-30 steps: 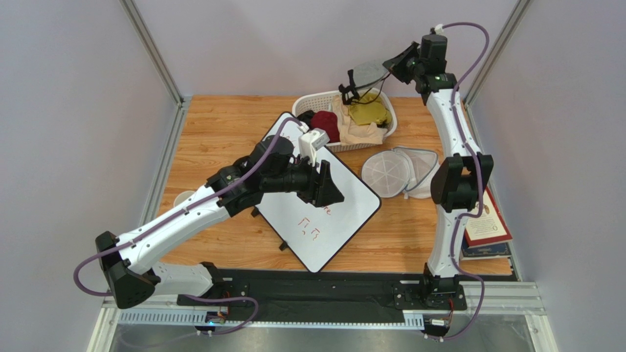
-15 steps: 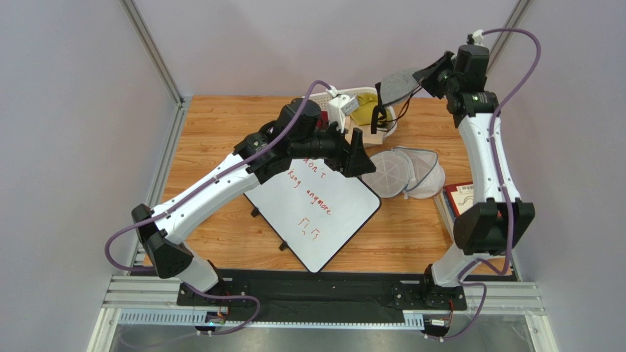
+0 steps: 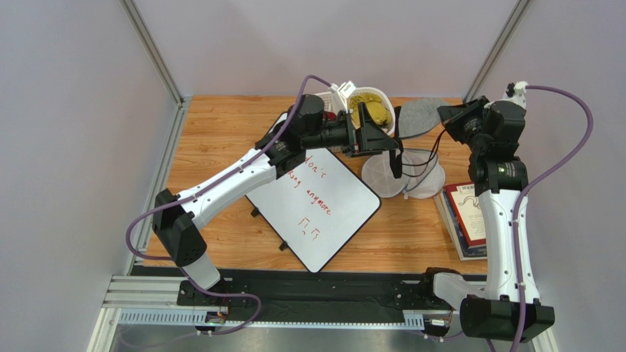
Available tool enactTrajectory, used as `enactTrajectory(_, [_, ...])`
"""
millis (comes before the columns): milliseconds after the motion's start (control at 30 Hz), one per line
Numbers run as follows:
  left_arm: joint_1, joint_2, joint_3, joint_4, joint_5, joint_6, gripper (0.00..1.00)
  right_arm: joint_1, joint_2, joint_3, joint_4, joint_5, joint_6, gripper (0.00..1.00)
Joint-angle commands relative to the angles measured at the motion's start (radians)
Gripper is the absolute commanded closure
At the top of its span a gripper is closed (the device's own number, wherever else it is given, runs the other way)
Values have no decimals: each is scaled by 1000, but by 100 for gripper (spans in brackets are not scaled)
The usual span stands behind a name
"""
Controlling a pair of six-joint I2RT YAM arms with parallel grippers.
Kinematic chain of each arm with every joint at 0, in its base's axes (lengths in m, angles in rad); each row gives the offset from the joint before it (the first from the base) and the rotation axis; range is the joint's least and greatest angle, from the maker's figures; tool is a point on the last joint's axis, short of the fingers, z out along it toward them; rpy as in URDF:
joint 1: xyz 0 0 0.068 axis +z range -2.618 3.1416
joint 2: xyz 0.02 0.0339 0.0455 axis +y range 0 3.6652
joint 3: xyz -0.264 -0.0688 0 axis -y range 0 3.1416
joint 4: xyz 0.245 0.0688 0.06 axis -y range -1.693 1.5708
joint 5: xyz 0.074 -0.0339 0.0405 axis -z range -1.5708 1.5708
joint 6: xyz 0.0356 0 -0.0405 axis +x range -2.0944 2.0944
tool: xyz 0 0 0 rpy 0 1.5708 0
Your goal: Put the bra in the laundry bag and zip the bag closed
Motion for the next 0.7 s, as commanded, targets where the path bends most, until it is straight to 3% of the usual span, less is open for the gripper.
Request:
enactTrajectory(0, [-26,7,-17,195,9,-198,0,-1,-72,-42,76,44,114,100])
enactTrajectory(367, [-32,-24,-124,254,-57,-430,1,-3,-172,-144,187,-24,257,100])
enactTrajectory(667, [-32,59,-58,252,-24,-476,0,-9,-197,-163,195,-130,326,100])
